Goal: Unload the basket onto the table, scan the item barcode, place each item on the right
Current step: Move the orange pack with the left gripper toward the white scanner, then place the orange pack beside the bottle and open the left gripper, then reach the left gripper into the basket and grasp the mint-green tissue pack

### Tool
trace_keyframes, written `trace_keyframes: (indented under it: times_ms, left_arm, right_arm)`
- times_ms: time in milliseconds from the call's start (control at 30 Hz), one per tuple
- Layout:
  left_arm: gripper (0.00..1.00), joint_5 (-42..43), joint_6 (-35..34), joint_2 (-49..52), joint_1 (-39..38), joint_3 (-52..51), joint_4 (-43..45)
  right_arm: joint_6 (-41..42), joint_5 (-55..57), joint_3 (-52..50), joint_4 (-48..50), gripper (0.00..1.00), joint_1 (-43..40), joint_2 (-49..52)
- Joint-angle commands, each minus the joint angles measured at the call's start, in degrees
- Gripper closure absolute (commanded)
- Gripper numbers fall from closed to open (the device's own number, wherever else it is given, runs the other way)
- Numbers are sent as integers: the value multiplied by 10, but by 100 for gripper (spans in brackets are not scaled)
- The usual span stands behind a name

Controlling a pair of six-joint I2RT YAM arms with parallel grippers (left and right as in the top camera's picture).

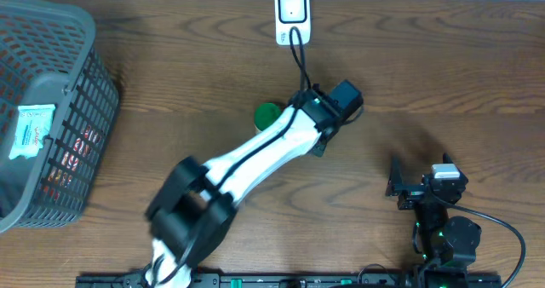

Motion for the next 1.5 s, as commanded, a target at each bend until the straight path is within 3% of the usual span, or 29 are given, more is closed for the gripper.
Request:
trace_keyframes:
  times_ms: [0, 100, 200, 267, 433, 633, 800, 933, 1100, 1367, 1467]
  left_arm:
    - [87, -23, -2, -78, -29, 0, 0]
    - [73, -44, 5, -145, -38, 0, 5]
    - [44, -119, 5, -219, -31, 0, 9]
    - [29, -200, 6, -275, -14, 0, 15]
    - [15, -306, 9, -389, 98, 0, 49]
    - [14, -282, 10, -471, 371, 0, 97]
    - [14, -133, 10, -461, 610, 0, 98]
    - [14, -31, -29, -412, 739, 0, 93]
    - [14, -11, -46, -335, 808, 0, 76]
    - [18, 13, -48, -205, 824, -8, 58]
    - [18, 18, -78, -165, 831, -18, 64]
  right_arm:
    - [7, 1, -1, -2, 1, 4, 0]
    - [7, 0, -1, -2, 1, 4, 0]
    - [7, 0, -1, -2, 1, 4, 0]
    - [7, 1, -1, -2, 1, 4, 0]
    - [7, 1, -1, -2, 1, 4, 0]
    - [7, 0, -1, -2, 1, 4, 0]
    - [7, 0, -1, -2, 1, 4, 0]
    - [7, 1, -1, -2, 1, 4, 0]
    - [7, 1, -1, -2, 1, 4, 0]
    - [7, 1, -1, -2, 1, 4, 0]
    - [7, 1, -1, -2, 1, 4, 0]
